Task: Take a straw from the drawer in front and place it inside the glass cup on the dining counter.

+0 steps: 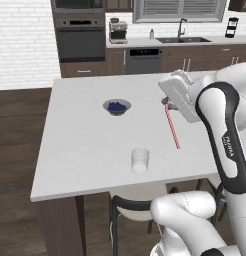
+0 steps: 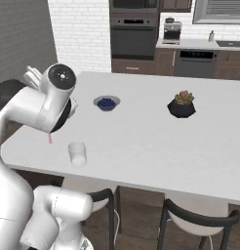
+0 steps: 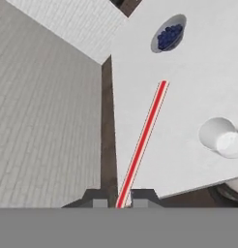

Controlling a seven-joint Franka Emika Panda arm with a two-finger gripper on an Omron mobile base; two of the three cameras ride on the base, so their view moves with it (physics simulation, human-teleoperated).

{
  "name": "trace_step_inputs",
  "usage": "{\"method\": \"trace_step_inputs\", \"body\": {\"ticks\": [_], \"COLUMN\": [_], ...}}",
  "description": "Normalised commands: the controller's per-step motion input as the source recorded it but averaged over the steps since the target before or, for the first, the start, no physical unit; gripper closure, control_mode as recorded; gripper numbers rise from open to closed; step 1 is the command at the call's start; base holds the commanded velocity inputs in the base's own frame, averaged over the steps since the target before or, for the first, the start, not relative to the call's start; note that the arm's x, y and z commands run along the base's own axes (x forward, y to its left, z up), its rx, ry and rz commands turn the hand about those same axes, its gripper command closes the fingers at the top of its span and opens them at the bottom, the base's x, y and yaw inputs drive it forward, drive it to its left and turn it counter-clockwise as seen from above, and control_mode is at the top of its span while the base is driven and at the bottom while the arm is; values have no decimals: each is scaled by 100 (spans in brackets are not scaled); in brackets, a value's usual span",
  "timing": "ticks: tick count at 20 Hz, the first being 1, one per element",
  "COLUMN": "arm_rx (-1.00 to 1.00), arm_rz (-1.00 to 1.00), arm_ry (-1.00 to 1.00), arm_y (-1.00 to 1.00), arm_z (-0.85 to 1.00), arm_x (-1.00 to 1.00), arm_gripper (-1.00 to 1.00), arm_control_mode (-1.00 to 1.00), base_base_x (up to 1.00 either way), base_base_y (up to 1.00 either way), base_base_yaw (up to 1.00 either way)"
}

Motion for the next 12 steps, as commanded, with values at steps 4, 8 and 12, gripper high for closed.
{"method": "trace_step_inputs", "body": {"ticks": [4, 8, 12], "arm_rx": [15, 16, 7], "arm_rz": [12, 8, 5], "arm_ry": [-2, 0, -1], "arm_y": [0, 1, 0], "arm_z": [-3, -6, -24], "arm_x": [9, 17, 17], "arm_gripper": [100, 100, 100], "arm_control_mode": [-100, -100, -100], "base_base_x": [0, 0, 0], "base_base_y": [0, 0, 0], "base_base_yaw": [0, 0, 0]}}
